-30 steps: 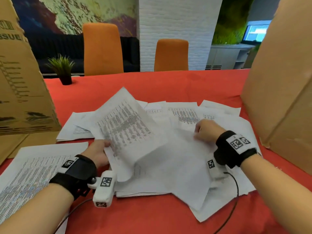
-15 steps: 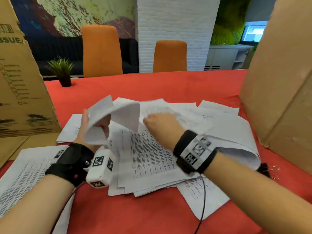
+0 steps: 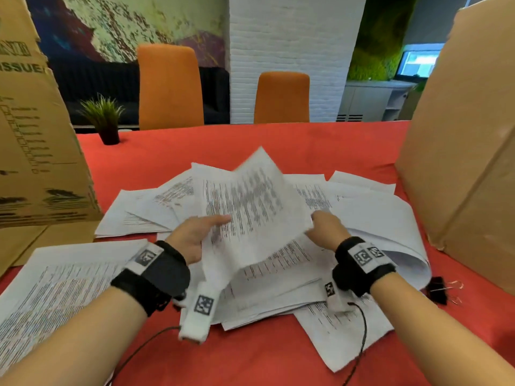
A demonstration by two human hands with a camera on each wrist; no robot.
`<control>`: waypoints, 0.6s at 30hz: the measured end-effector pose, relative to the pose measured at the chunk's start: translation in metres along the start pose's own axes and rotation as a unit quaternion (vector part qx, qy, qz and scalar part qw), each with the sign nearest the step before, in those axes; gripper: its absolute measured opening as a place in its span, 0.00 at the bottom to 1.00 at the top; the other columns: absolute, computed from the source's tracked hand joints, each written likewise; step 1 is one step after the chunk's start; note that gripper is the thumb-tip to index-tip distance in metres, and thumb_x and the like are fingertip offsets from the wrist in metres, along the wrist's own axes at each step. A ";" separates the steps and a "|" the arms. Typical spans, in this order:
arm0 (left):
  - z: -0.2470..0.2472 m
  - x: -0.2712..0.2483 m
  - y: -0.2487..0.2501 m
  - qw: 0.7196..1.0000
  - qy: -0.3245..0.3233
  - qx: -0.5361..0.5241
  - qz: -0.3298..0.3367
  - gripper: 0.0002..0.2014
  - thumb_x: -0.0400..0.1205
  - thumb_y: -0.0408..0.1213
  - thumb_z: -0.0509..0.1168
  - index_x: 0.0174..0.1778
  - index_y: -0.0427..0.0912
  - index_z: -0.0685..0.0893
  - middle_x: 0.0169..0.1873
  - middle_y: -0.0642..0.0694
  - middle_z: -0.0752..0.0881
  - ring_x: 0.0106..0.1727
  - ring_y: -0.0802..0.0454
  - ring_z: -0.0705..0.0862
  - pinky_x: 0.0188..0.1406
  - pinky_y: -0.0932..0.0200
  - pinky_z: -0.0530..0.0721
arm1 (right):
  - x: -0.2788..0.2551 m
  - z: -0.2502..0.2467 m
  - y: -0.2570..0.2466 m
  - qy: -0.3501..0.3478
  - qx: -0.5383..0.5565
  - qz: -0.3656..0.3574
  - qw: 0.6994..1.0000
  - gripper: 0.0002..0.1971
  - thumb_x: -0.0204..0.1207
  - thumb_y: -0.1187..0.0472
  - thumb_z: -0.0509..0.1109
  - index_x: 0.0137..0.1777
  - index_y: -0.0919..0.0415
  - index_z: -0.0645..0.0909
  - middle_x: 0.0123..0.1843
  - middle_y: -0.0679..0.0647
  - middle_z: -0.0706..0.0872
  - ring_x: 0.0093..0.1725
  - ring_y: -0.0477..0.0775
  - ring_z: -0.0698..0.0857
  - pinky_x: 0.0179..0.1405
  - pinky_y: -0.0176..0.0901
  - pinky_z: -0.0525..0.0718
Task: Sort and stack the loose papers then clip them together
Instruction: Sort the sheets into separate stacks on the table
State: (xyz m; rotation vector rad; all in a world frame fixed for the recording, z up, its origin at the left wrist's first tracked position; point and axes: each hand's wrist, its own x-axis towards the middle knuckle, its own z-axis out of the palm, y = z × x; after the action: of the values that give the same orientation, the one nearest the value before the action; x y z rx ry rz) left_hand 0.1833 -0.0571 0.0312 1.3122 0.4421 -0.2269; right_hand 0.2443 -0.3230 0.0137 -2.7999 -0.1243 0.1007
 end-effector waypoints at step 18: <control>-0.043 0.022 -0.037 0.941 0.163 0.288 0.069 0.43 0.78 0.38 0.70 0.82 0.33 0.50 0.79 0.34 0.64 0.78 0.38 0.67 0.75 0.48 0.69 | 0.005 0.041 -0.006 -0.185 0.461 -0.005 0.868 0.32 0.73 0.65 0.76 0.77 0.55 0.71 0.70 0.60 0.83 0.65 0.63 0.85 0.64 0.55 0.85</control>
State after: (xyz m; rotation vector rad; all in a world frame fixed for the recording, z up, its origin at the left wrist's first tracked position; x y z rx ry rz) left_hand 0.1806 -0.0230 -0.0188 1.9650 0.5851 -0.0133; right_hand 0.2454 -0.3032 -0.0234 -1.7913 -0.1329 0.5409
